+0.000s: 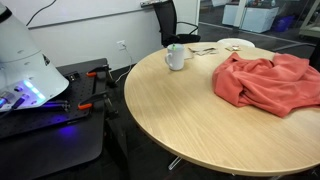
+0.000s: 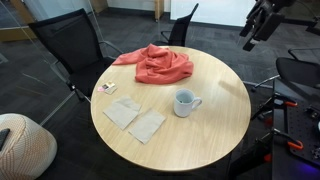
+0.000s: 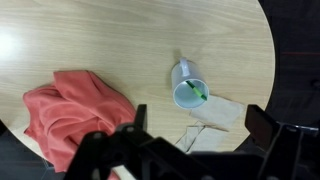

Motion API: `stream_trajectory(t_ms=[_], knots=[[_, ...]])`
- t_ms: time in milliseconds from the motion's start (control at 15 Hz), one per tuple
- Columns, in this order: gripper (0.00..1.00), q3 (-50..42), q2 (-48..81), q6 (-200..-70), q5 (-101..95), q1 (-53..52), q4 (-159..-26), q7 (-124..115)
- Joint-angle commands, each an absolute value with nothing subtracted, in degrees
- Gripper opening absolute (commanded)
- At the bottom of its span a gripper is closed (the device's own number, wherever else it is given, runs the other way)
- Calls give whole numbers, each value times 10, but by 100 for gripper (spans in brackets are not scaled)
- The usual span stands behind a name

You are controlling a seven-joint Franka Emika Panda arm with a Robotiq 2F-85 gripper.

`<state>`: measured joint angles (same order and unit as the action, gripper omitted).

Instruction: Remove the marker from the mug cup

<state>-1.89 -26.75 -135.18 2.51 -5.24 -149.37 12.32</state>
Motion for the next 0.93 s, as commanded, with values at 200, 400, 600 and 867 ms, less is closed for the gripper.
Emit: stream_trajectory(t_ms=[200,400,600,867], knots=[[100,-35,-217,-1446,43,-91,-1491,234],[100,-63,-183,-1483,89,-127,-1483,328],[100,-93,-150,-1466,157,-161,-1464,452],[100,-91,-106,-1443,203,-156,-1436,593]])
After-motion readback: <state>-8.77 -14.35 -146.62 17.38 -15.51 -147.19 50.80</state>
